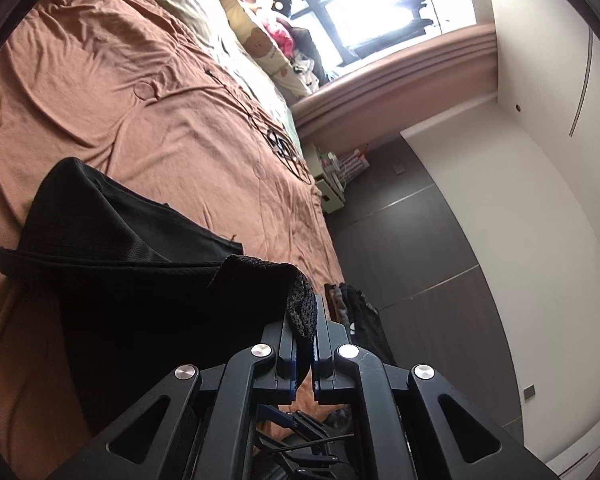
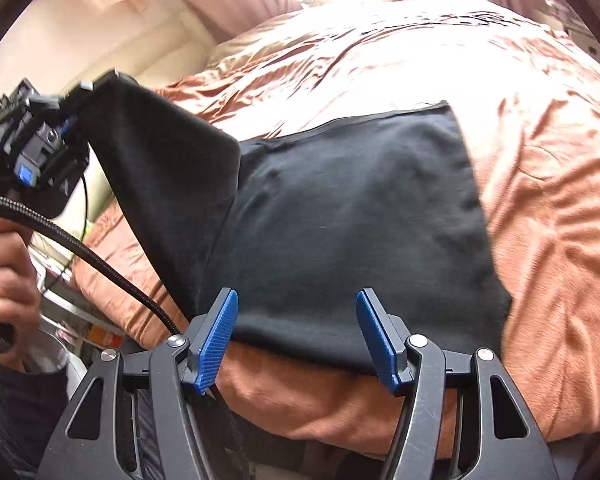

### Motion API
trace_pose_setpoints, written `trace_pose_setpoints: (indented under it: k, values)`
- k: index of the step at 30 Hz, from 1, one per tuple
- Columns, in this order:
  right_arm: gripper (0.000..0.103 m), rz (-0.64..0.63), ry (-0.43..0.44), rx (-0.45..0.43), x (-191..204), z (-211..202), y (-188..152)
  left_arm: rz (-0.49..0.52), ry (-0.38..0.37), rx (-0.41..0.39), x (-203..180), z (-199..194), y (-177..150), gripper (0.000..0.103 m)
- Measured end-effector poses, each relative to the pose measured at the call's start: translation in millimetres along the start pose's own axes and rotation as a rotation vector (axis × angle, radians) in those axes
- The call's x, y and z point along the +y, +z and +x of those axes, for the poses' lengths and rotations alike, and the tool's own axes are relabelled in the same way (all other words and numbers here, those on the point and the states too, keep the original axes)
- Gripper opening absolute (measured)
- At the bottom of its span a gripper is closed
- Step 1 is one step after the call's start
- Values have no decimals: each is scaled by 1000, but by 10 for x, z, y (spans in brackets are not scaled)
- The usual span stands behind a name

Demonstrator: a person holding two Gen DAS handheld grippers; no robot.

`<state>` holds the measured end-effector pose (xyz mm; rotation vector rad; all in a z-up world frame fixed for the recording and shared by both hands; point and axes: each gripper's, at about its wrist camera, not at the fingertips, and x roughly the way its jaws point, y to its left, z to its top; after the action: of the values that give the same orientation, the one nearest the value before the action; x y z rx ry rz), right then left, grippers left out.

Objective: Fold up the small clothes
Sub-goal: 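Lay the folded edge down and open both grippers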

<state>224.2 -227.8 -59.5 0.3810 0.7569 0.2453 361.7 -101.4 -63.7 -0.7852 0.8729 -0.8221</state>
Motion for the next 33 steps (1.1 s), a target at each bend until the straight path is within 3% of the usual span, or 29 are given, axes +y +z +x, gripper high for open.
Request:
trace_pose_setpoints:
  k: [11, 13, 14, 17, 18, 24, 33]
  values:
    - [60, 58, -41, 8, -355, -345, -156, 23, 20, 173, -119, 740, -403, 5]
    - [60, 66, -45, 17, -391, -390, -178, 36, 54, 222, -136, 868, -486, 6]
    - [60, 72, -39, 22, -409, -383, -178, 44, 74, 249, -145, 928, -535, 13]
    - [60, 79, -42, 31, -450, -411, -203, 54, 68, 277, -128, 962, -639, 61]
    - [60, 78, -43, 33, -453, -412, -200, 63, 75, 262, -124, 924, -649, 72]
    - [60, 18, -78, 67, -375, -345, -122, 74, 174, 228, 53, 636, -620, 75]
    - [60, -182, -133, 159, -29, -123, 48, 72, 376, 219, 530, 317, -637, 75]
